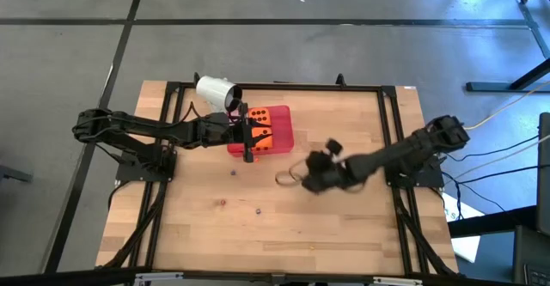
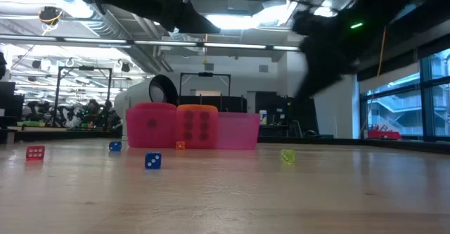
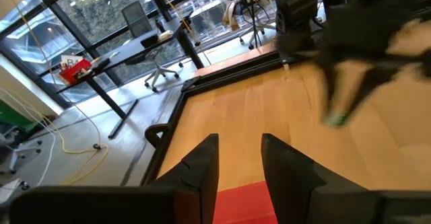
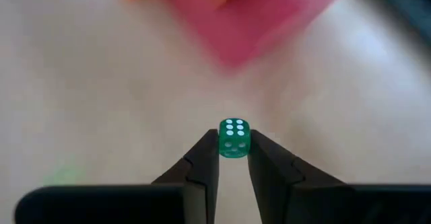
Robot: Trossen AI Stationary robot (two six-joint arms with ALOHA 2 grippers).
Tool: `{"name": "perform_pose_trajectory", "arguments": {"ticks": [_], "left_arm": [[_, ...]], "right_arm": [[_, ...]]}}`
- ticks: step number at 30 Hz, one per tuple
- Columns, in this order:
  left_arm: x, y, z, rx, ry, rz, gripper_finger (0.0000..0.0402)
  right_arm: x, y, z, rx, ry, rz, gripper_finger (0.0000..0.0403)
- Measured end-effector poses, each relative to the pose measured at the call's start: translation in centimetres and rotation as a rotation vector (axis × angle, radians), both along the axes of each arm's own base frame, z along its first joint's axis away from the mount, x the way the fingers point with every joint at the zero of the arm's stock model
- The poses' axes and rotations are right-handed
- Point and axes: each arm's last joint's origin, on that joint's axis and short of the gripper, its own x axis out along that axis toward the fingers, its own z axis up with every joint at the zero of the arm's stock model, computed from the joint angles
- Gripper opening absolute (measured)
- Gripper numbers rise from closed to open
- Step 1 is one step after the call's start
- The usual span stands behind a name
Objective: Pick & Place Dice
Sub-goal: Put the small green dice into the red bin
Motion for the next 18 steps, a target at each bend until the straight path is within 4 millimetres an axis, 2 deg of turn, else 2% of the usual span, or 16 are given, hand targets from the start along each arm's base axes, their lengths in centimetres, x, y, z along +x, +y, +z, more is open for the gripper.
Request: {"name": "perform_pose_trajectory", "arguments": {"ticks": [3, 8, 14, 18], "left_arm": [[0.0, 0.0, 0.0, -0.006, 0.000, 0.001, 0.0108], [-0.1, 0.0, -0.7, -0.014, 0.070, 0.009, 0.0111], [-0.4, -0.1, -1.5, -0.048, 0.152, 0.045, 0.0107], [-0.4, -0.9, -1.5, -0.059, 0.152, 0.064, 0.0107]], "right_arm": [[1.6, -3.1, 0.5, -0.110, 0.018, 0.048, 0.0071], [3.8, -7.4, 1.4, -0.139, -0.030, 0.136, 0.0071], [5.4, -11.0, 2.9, -0.130, -0.183, 0.298, 0.0071], [5.4, -13.2, 2.7, -0.104, -0.180, 0.404, 0.0076]]}}
